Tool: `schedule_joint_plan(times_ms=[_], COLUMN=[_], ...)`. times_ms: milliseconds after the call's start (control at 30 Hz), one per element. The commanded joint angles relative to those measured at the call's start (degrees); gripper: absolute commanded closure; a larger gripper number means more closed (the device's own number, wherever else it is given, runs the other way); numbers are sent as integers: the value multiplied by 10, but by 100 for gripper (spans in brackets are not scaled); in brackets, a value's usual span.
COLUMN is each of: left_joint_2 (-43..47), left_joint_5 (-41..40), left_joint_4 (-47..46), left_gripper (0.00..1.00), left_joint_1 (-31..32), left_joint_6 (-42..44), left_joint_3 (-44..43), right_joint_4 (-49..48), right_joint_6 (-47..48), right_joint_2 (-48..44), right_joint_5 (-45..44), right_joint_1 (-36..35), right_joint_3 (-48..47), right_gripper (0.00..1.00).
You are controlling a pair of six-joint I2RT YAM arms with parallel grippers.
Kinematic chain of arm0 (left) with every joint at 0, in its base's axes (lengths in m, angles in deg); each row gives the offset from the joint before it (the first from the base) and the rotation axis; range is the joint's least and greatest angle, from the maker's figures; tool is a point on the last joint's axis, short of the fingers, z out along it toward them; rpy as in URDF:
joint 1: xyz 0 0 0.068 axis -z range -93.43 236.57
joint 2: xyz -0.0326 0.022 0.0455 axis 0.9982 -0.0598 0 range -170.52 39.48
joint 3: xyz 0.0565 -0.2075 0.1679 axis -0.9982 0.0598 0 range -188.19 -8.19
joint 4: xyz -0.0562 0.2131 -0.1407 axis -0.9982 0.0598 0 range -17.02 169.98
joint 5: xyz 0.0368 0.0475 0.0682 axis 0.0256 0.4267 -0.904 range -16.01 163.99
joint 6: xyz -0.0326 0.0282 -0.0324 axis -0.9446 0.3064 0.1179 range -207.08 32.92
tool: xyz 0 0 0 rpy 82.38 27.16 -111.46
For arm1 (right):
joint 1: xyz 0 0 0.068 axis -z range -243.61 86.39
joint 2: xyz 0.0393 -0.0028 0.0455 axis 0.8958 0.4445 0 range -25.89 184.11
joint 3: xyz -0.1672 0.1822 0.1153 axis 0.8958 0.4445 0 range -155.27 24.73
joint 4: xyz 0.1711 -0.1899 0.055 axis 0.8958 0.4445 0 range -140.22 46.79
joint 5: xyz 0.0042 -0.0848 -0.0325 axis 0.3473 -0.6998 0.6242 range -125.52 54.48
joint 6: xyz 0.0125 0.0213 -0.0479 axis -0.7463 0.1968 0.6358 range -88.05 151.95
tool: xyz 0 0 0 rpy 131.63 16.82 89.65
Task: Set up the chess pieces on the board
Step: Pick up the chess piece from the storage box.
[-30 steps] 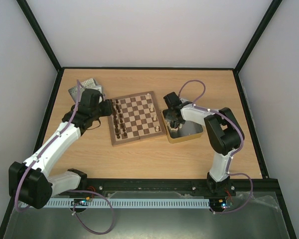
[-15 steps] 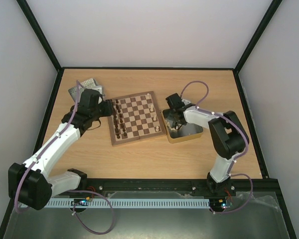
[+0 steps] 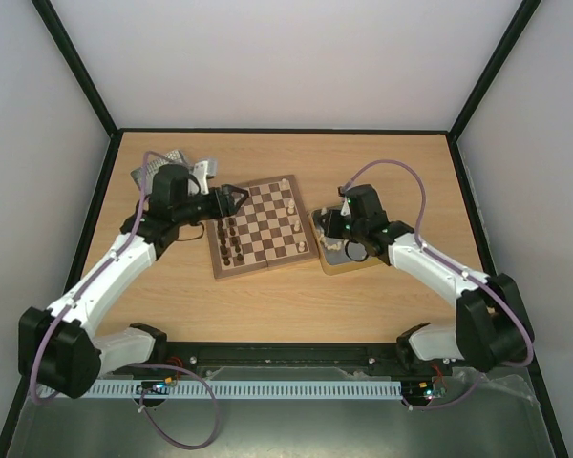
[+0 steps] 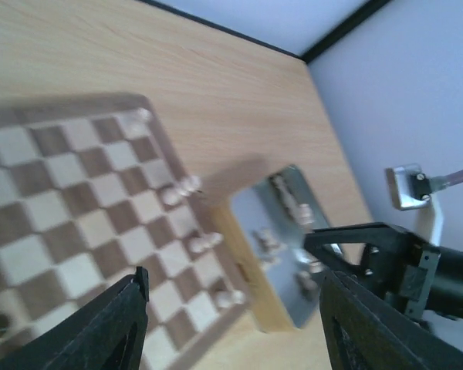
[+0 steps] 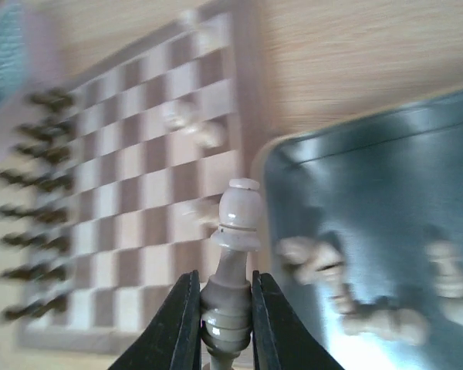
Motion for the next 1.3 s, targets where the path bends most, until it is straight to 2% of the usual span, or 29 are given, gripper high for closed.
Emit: schedule_joint_plan(times_ms=[0,167,267,367,500,767,933,1067,1267], left_joint_2=[-44,-62,-66,-67,-67,-85,-85,-87,-84], left_joint_5=[187,258,285,302,321,347,355,359,357], left_joint_4=[-80,-126,-154,-179,-204,-170,-170,-160,-147], left_gripper=[36,34,33,34,39,58,65,76,78], left_joint_1=[5,35,49,53,57,66,70,70,69], left_joint_6=[-109,-157,-184,-210,-223,-194,-189,-178,-169], left_joint_3=[-9,-21,-23,-17,-6,5,5,6,9], right_joint_4=[-133,-244,-247,-232,-200,-194,-181,-178,-187], right_joint_6=[71,78,102,129,157,156,158,158,151], right_joint_2=[-64,-99,-97,-91,-81,-68,-55,-46,-37], right_joint_5=[202,344,405,429,433,424,404,396,386], right_joint_1=[-14,-39,-50,-61,-68,-71,-72,-72,-72], right_joint_3=[26,36,20,9,-6,-14,-23,-30,-35], right_gripper=[90,87,87,87,87,87,87,87,87])
